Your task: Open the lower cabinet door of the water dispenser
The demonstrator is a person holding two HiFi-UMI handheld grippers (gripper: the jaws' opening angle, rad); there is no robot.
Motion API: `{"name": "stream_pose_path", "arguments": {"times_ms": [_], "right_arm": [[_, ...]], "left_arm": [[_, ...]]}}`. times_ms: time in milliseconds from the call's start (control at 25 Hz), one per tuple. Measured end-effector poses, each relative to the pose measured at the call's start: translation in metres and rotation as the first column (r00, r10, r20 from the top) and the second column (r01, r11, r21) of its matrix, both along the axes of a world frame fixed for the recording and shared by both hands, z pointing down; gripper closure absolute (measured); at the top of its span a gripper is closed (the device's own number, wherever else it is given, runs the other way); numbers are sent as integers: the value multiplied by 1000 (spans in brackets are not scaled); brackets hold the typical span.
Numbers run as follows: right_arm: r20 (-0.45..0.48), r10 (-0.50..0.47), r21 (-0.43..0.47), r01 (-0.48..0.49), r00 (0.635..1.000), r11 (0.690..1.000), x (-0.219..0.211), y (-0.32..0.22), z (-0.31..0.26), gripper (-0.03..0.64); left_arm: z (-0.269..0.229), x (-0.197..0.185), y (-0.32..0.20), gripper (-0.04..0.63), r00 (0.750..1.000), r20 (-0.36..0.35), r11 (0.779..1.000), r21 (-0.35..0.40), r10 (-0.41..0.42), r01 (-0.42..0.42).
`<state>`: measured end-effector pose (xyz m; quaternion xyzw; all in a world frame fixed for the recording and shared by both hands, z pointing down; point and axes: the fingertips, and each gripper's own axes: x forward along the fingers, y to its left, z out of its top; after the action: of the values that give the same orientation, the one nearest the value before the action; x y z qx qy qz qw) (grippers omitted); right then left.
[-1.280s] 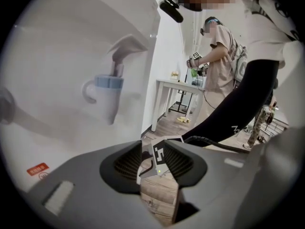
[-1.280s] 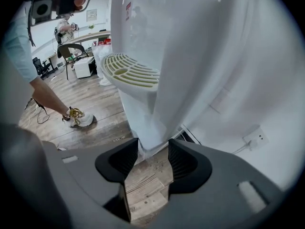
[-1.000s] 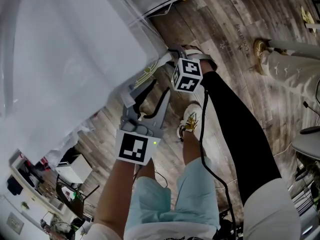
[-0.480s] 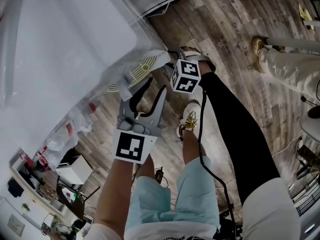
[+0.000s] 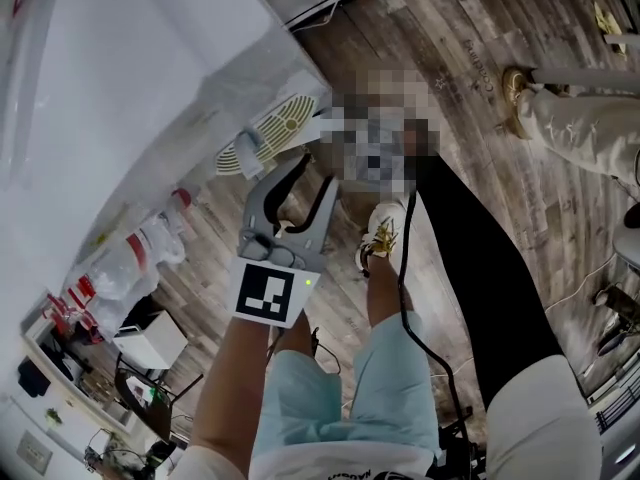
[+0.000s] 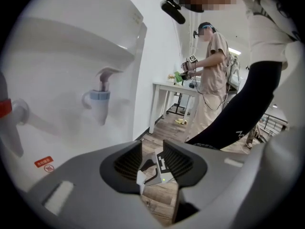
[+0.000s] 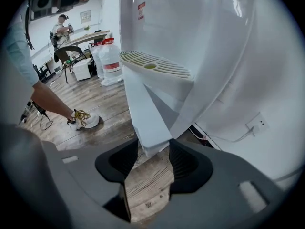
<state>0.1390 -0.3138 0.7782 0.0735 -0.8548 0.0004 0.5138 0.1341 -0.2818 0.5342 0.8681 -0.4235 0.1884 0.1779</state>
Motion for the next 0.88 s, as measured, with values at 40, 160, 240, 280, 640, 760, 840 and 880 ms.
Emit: {"name": "stream_pose_path", "arguments": {"times_ms": [40, 160, 240, 280, 640, 760, 840, 880], "right_arm": [[0, 5, -3, -5, 1000, 1000, 1, 3, 1, 430], [-5, 17, -14, -17, 1000, 1000, 5, 13, 2, 430], [-10, 19, -18, -19, 1000, 1000, 6, 19, 3, 430], [-13, 20, -19, -20, 1000, 1000, 7, 22, 3, 430], [-19, 41, -32, -42, 999, 999, 12, 48, 6, 430], [-26, 38, -27, -39, 999, 999, 14, 58, 7, 428], [-31, 45, -31, -46, 999, 998, 15, 64, 7, 428], [-33, 49, -36, -50, 998, 998, 16, 68, 7, 428]], "left_arm": [[-1, 0, 2, 450, 1000, 0, 1000, 0, 0, 0], [-5, 0, 6, 451, 1000, 3, 1000, 12, 3, -3], [-7, 0, 9, 450, 1000, 5, 1000, 16, 5, -5], [-7, 0, 11, 451, 1000, 7, 1000, 17, 7, -7], [-6, -1, 25, 451, 1000, 11, 1000, 17, 15, -16], [-8, 0, 28, 451, 1000, 19, 999, 29, 22, -23], [-12, 0, 30, 451, 1000, 14, 999, 35, 22, -23], [-13, 0, 31, 450, 1000, 12, 999, 37, 21, -22]]}}
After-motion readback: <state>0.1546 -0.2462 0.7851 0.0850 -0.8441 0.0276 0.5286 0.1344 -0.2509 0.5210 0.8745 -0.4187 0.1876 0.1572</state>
